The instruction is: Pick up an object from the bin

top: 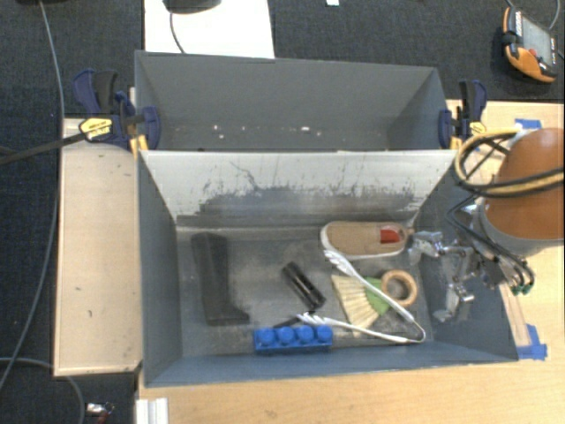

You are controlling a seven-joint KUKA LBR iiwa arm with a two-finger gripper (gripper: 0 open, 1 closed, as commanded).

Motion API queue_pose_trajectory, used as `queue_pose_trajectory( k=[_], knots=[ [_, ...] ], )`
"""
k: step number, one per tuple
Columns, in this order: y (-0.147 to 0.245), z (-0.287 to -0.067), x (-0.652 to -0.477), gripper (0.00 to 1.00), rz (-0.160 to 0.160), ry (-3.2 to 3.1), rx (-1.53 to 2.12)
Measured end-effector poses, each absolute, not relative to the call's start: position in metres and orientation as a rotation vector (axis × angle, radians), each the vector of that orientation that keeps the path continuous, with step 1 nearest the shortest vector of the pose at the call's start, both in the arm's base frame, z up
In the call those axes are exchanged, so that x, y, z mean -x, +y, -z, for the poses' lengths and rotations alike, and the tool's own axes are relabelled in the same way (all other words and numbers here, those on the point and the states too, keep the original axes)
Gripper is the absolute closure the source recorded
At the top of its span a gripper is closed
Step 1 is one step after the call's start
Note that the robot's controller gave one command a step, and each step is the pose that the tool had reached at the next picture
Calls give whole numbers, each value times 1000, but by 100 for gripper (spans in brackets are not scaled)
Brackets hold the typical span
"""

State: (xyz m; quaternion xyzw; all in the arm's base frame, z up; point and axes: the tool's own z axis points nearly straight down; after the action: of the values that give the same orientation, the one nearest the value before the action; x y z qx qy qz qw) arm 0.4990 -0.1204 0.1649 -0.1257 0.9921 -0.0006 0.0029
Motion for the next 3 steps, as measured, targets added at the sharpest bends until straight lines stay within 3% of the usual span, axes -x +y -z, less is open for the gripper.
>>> queue_pose_trajectory(
  k=[1, 3],
  knots=[
    [-130, -119, -487, 0, 0, 3010, 894],
    [-115, -106, -496, 0, 4, 2966, 1015]
  ],
)
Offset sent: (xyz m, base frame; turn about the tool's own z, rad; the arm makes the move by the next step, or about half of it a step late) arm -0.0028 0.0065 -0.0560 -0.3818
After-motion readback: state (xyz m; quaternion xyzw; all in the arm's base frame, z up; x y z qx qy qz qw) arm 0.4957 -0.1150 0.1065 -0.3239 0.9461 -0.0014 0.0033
